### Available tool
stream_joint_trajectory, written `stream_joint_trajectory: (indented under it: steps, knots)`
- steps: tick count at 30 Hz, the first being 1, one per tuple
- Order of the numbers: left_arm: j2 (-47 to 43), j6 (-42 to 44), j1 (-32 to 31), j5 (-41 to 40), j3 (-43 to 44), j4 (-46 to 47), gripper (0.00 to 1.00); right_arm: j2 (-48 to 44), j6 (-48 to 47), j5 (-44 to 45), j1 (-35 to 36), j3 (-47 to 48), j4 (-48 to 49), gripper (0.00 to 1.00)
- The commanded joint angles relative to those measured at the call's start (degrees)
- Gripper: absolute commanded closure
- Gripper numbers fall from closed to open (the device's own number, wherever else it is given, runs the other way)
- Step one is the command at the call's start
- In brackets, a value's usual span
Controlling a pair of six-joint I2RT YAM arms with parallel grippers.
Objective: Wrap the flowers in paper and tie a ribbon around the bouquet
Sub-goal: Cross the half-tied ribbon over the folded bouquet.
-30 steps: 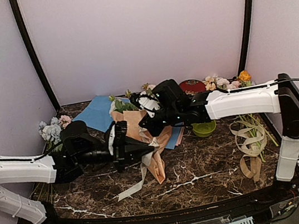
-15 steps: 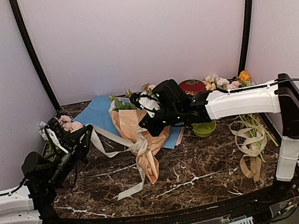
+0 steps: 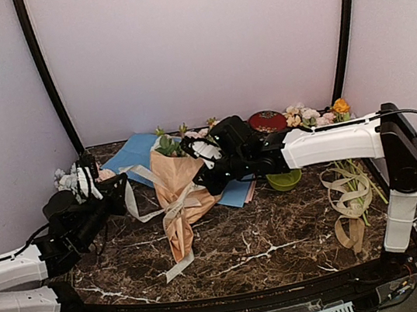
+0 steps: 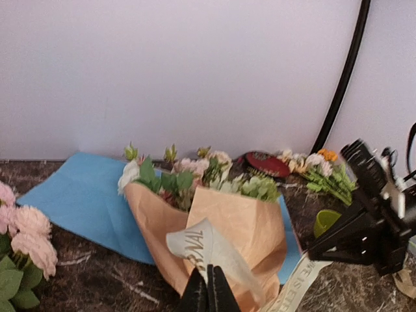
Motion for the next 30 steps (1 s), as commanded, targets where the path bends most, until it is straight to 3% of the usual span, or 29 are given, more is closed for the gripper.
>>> stream_joint_trajectory:
  steps: [1,3,8,10,12,14,15,17,20,24,30]
  knots:
    - [6.2,-14.5,4.5,-3.5,1.1,-14.3,1.0,1.4,1.7,-2.5,-0.5,3.0,-0.2,1.0]
    - [8.4,-20.2,8.8,-4.3,1.7,-20.1,0.96,1.7,1.8,-3.0,-0.4,3.3,-0.4,1.0]
    - [11.7,-28.0,20.2,0.4,3.1,-29.7,0.38,2.1,1.8,-3.6,-0.4,4.0,-1.2,1.0]
    - [11.0,-28.0,22.3,0.7,3.1,-31.1,0.21,1.9,1.7,-3.7,-0.4,3.9,-1.2,1.0]
    - [10.0,-25.9,22.8,-0.4,3.9,-32.1,0.13,1.9,1.6,-3.8,-0.4,3.9,-1.2,1.0]
    - [9.4,-21.9,22.9,0.5,5.2,-32.2,0.15,1.9,1.6,-4.0,-0.4,3.9,-1.1,1.0]
    - [8.9,-18.1,22.8,3.8,5.8,-30.0,0.25,2.0,1.6,-4.1,-0.4,3.9,-1.1,1.0]
    - [8.4,-9.8,22.7,15.0,5.5,-23.7,0.49,2.1,1.6,-4.1,-0.4,3.8,-1.1,1.0]
    - [10.1,-4.6,22.5,32.6,4.8,-20.1,0.58,2.1,1.7,-4.0,-0.5,3.6,-1.1,1.0]
    - [16.0,-5.9,22.5,37.1,7.8,-30.0,0.5,2.1,1.7,-4.1,-0.4,3.5,-1.0,1.0]
    - [20.9,-3.4,21.6,45.3,5.1,-23.6,0.26,2.5,1.6,-4.6,-0.5,3.7,-1.0,1.0]
